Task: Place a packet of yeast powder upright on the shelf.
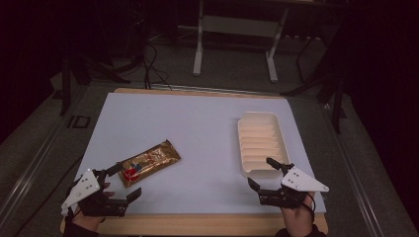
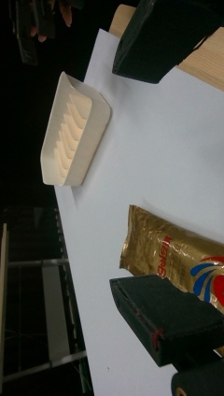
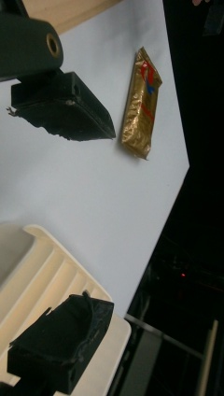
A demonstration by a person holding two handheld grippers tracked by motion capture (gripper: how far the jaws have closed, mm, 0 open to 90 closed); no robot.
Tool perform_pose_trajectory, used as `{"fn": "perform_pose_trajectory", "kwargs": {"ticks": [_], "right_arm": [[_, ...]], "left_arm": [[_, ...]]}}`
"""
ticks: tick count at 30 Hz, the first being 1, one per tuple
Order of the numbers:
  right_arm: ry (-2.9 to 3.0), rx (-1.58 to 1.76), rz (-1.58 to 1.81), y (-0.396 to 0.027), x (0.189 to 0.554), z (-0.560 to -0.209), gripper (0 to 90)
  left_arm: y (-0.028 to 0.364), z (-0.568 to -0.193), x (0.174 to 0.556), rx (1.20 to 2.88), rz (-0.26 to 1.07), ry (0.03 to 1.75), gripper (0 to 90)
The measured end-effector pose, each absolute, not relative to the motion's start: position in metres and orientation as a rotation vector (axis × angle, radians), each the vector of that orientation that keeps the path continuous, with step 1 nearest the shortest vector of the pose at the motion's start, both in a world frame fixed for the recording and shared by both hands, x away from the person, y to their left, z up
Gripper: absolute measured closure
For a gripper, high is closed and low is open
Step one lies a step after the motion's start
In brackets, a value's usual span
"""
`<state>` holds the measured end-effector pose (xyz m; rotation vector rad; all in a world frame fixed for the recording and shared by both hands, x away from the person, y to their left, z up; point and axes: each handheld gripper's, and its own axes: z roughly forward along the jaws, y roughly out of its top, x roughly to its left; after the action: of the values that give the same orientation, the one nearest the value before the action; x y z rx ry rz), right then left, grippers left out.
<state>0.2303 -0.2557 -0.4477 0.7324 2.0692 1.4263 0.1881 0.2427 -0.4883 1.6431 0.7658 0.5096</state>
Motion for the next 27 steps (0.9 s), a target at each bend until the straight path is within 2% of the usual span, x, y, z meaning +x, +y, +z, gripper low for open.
{"fn": "perform_pose_trajectory", "kwargs": {"ticks": [9, 13, 16, 27], "right_arm": [[2.093, 0.736, 1.471, -0.253, 0.225, -0.441, 12.4], [2.101, 0.708, 1.483, -0.250, 0.223, -0.438, 11.3], [2.097, 0.686, 1.481, -0.249, 0.221, -0.435, 11.1], [2.116, 0.709, 1.436, -0.246, 0.226, -0.434, 13.8]], "left_arm": [[0.240, -0.485, 0.186, 1.640, 0.495, 0.734, 1.8], [0.240, -0.481, 0.188, 1.642, 0.402, 0.772, 1.9], [0.238, -0.477, 0.190, 1.644, 0.400, 0.776, 1.9], [0.236, -0.465, 0.207, 1.653, 0.359, 0.736, 1.9]]}}
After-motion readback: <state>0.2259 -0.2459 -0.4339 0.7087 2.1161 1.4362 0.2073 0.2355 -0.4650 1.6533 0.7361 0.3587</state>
